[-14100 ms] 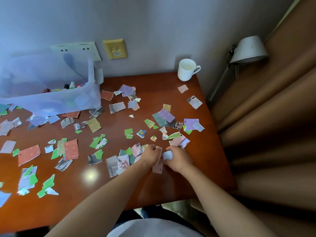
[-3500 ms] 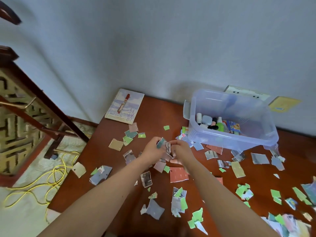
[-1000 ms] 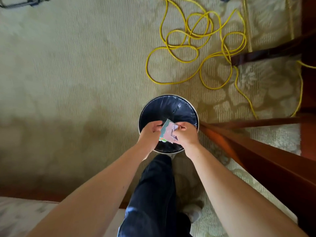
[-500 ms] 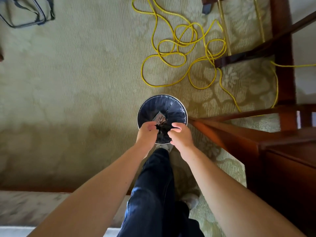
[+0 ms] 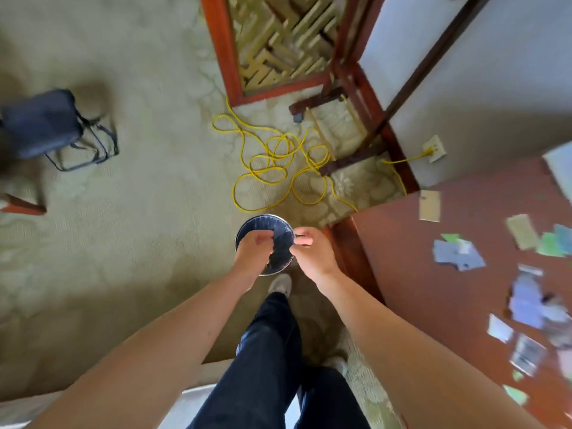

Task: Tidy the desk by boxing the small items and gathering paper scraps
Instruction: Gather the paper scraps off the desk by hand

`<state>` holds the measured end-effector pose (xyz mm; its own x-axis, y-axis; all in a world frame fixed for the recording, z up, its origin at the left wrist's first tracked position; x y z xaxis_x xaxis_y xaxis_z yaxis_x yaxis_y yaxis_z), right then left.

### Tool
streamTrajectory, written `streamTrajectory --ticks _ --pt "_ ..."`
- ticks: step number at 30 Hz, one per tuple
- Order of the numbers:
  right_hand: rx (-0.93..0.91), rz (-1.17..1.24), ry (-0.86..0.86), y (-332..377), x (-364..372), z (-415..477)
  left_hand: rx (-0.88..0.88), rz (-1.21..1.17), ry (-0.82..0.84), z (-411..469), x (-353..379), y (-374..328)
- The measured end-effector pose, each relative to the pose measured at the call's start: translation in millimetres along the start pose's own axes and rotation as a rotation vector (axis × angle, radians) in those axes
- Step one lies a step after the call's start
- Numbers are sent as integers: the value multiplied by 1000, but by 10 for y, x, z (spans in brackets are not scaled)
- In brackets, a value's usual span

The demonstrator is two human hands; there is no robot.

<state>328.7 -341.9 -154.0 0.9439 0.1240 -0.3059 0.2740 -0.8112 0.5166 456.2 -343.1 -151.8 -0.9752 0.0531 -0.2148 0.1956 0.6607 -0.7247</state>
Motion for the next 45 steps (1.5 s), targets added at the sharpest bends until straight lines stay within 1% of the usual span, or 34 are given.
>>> streamTrajectory --ticks 3,8,13,20,26,29,35,42,45 --pt "-71 43 -57 96 -331 -355 57 7 29 -270 36 -355" --pt "-81 211 -117 100 -875 -790 209 25 131 -593 306 -848" --pt "-122 349 -234 23 -1430 -1058 294 47 255 -850 835 -1298" --pt "-132 516 -445 -235 -2273 -1399 420 185 453 -1087 1731 -1711" --pt "-91 640 -636 -541 -2821 -1639 550 357 646 -1297 2384 -1923" --pt "-89 690 -733 -718 -3019 -1754 551 412 727 -1395 2658 -2002" --pt "17 789 -882 -1064 -3237 -1945 597 512 944 -1566 3127 -2072" --pt "136 847 -924 -1421 -3412 -2002 542 561 1079 -1702 3633 -1916" --pt "141 834 -900 -1517 -3579 -1987 571 576 1072 -1804 3830 -1867"
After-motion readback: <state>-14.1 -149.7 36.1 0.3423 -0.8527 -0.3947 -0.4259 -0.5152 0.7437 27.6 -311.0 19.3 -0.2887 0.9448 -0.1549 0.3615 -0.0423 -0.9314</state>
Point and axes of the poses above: each hand's wrist, its own z-axis towards the middle knuckle, its own x-axis out of the palm, y = z × x, the point moved 1 cm from there along z, towards the middle knuckle, and after that the axes turned 10 degrees about x, right-handed, at the moved point
